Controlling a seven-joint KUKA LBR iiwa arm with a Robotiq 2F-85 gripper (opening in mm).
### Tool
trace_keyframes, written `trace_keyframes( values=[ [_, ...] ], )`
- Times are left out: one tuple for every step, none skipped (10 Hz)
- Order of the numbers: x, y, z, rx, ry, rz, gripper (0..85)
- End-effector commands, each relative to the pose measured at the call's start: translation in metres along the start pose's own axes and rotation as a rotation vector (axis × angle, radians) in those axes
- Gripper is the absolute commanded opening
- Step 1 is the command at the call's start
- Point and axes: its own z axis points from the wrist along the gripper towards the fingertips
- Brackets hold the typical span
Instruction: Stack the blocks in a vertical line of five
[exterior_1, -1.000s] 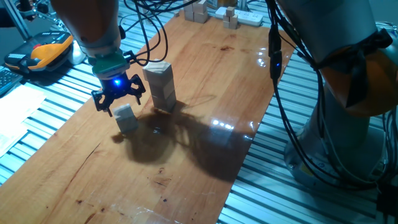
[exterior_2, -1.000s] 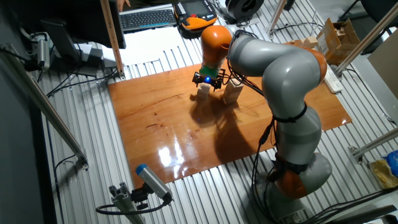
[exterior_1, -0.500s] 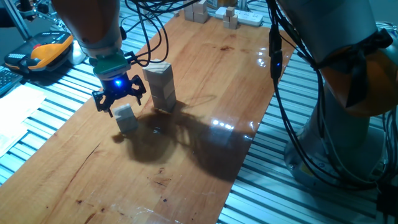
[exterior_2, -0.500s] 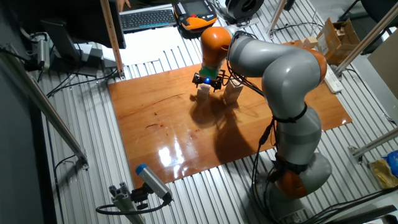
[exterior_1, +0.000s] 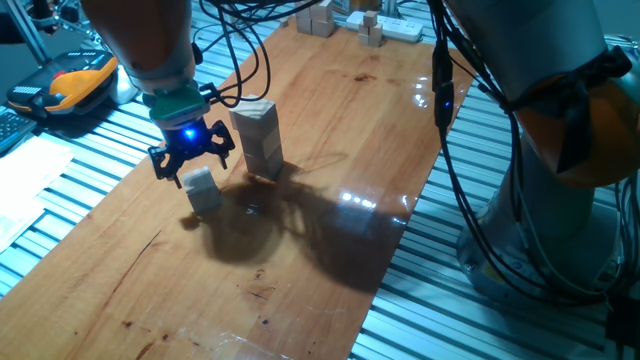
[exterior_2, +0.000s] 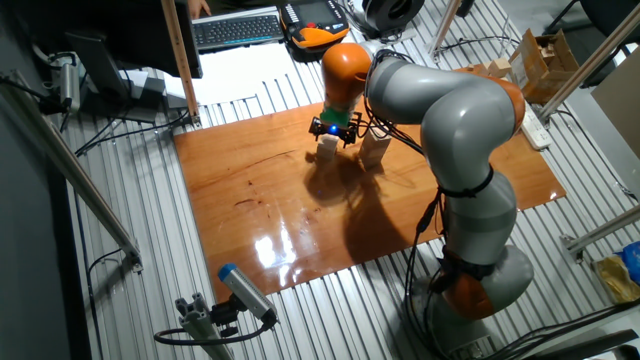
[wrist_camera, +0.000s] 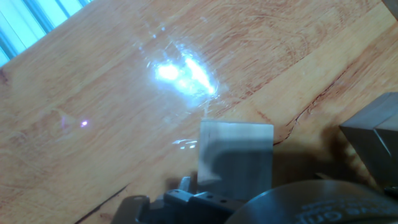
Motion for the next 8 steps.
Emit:
trace_keyframes(
  values=[
    [-0.0001, -0.0002, 0.0, -0.001, 0.003, -0.001, 85.0],
    [-0.0001, -0.0002, 0.0, -0.004, 0.006, -0.004, 85.0],
    [-0.0001, -0.0002, 0.0, 0.009, 0.001, -0.008, 85.0],
    [-0.0001, -0.0002, 0.0, 0.012, -0.004, -0.014, 85.0],
    [-0.0001, -0.0002, 0.0, -0.014, 0.008, -0.036, 85.0],
    [-0.0001, -0.0002, 0.0, -0.024, 0.009, -0.054, 85.0],
    [-0.0001, -0.0002, 0.0, -0.033, 0.01, -0.068, 85.0],
    [-0.0001, -0.0002, 0.0, -0.035, 0.011, -0.071, 85.0]
  ],
)
